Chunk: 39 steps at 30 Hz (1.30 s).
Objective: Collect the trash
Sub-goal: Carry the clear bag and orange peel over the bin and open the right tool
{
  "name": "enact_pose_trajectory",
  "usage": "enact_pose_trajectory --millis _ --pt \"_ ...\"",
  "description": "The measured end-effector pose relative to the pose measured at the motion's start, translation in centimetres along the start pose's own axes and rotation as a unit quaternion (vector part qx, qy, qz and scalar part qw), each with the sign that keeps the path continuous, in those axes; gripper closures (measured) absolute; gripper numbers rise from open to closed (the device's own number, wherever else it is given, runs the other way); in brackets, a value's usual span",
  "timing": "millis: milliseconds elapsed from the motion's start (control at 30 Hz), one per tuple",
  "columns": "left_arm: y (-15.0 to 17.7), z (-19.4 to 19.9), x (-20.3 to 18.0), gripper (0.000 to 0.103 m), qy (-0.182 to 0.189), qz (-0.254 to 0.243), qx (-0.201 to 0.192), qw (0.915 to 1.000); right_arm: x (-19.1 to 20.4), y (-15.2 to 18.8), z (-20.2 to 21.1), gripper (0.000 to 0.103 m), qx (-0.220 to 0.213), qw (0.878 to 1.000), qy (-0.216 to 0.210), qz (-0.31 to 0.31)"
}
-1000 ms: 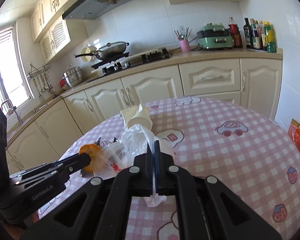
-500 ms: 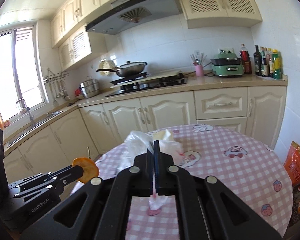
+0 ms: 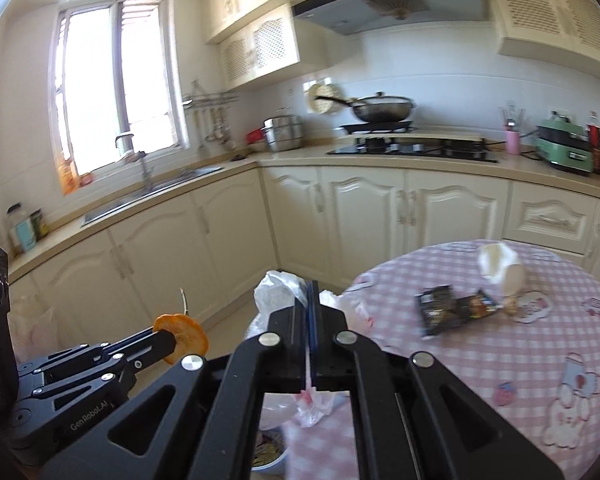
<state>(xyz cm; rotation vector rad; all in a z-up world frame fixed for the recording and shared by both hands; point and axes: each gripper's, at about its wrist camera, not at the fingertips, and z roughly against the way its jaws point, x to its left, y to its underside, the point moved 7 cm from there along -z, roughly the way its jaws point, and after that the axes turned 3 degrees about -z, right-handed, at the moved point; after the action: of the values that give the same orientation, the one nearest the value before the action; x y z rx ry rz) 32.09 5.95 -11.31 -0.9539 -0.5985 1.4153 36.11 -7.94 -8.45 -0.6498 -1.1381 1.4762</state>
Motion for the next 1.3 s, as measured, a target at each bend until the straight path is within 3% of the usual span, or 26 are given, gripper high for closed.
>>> enact_pose_trajectory --millis 267,533,867,900,1000,1300 --pt "2.6 -0.8 8.0 0.096 -0.06 0.053 0.026 0.9964 9.0 4.0 -6.1 0.101 0.062 0.995 -0.058 0.049" --pt "5.5 -3.8 13.5 0.096 -0.095 0.091 0.064 0.9893 13.2 9.0 -12.6 0.101 0.129 0.986 -0.075 0.077" --pt "7.6 -6.6 17.6 0.096 -0.112 0.116 0.096 0.9823 15.2 12.4 -19.5 0.098 0.183 0.976 -0.095 0.074" --pt "7.7 -6.9 17.8 0.096 -0.113 0.118 0.098 0.9818 15.3 12.6 -20.0 0.095 0.184 0.975 -0.093 0.077" --pt "8.0 -7.6 18.1 0.096 -0.111 0.118 0.103 0.9814 15.4 12.9 -20.9 0.073 0.187 0.975 -0.093 0.079" --pt "8.3 -9.4 18.0 0.096 -0.101 0.116 0.116 0.9813 13.7 12.9 -20.7 0.071 0.181 0.977 -0.076 0.077"
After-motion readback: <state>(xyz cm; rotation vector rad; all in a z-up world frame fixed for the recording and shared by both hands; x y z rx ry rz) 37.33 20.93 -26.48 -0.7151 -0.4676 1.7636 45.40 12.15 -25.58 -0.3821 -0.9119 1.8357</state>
